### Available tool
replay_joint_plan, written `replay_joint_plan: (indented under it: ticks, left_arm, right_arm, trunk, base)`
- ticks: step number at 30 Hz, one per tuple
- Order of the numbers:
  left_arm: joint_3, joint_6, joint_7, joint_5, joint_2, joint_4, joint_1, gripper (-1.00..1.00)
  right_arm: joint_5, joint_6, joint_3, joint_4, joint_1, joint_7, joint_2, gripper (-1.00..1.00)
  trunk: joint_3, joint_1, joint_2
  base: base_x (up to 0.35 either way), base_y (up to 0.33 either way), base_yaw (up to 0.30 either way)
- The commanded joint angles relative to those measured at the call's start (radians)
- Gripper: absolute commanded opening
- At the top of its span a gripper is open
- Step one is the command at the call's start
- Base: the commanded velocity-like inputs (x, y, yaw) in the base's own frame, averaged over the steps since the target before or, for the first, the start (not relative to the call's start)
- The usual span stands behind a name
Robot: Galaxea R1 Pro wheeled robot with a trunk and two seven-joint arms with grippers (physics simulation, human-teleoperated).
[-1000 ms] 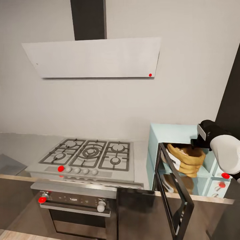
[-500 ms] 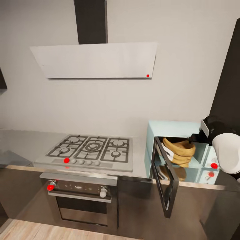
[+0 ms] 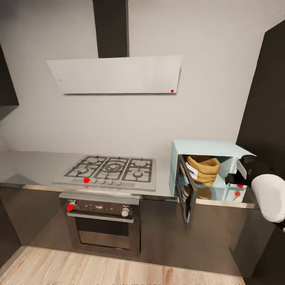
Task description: In the kitchen, take the popcorn bag from the countertop, put it into the microwave, and heat it until the popcorn is cooked so the cooked popcorn ends up inside the bag.
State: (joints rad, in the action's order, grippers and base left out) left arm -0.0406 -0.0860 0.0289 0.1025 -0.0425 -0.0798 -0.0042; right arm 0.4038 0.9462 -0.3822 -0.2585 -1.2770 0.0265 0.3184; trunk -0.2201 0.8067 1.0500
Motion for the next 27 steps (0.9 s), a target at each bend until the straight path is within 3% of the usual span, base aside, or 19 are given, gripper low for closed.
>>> replay_joint_plan:
  ticks: [1, 4, 8, 14, 15, 18, 21, 27]
  left_arm:
    - [-0.003, -0.003, 0.000, 0.008, 0.000, 0.000, 0.000, 1.00]
    - [-0.003, -0.003, 0.000, 0.007, 0.000, 0.000, 0.000, 1.00]
    - [-0.002, -0.003, 0.000, 0.007, 0.000, 0.000, 0.000, 1.00]
    - [-0.001, -0.002, 0.000, 0.006, 0.000, 0.000, 0.000, 1.00]
    - [-0.001, -0.002, 0.000, 0.006, 0.000, 0.000, 0.000, 1.00]
    - [0.000, -0.001, 0.000, 0.006, 0.000, 0.000, 0.000, 1.00]
    - [0.001, -0.001, 0.000, 0.006, 0.000, 0.000, 0.000, 1.00]
    - [0.001, -0.001, 0.000, 0.006, 0.000, 0.000, 0.000, 1.00]
  right_arm:
    - [0.003, -0.005, -0.007, 0.002, 0.008, 0.001, -0.003, 1.00]
    - [0.004, -0.054, -0.007, 0.064, 0.020, -0.048, -0.009, 1.00]
    - [0.004, -0.365, -0.007, 0.251, 0.022, -0.157, -0.019, 1.00]
    - [-0.001, -0.668, -0.010, 0.288, 0.028, -0.266, -0.046, 1.00]
    - [-0.011, -0.712, -0.011, 0.289, 0.031, -0.269, -0.049, 1.00]
    - [-0.111, -0.925, -0.012, 0.289, 0.081, -0.261, -0.054, 1.00]
    - [-0.128, -0.995, -0.012, 0.289, 0.119, -0.231, -0.054, 1.00]
    - [-0.129, -1.039, -0.011, 0.289, 0.154, -0.207, -0.055, 1.00]
  trunk:
    - [-0.001, 0.000, 0.001]
    - [-0.001, 0.000, 0.001]
    - [-0.001, 0.000, 0.001]
    - [-0.001, 0.000, 0.001]
    - [-0.001, 0.000, 0.001]
    - [-0.001, 0.000, 0.001]
    - [-0.001, 0.000, 0.001]
    - [-0.001, 0.000, 0.001]
  base:
    - [-0.066, 0.000, 0.000]
    - [-0.020, 0.000, 0.000]
    - [-0.001, 0.000, 0.000]
    - [0.000, 0.000, 0.000]
    - [0.000, 0.000, 0.000]
    - [0.000, 0.000, 0.000]
    - [0.000, 0.000, 0.000]
    - [0.000, 0.000, 0.000]
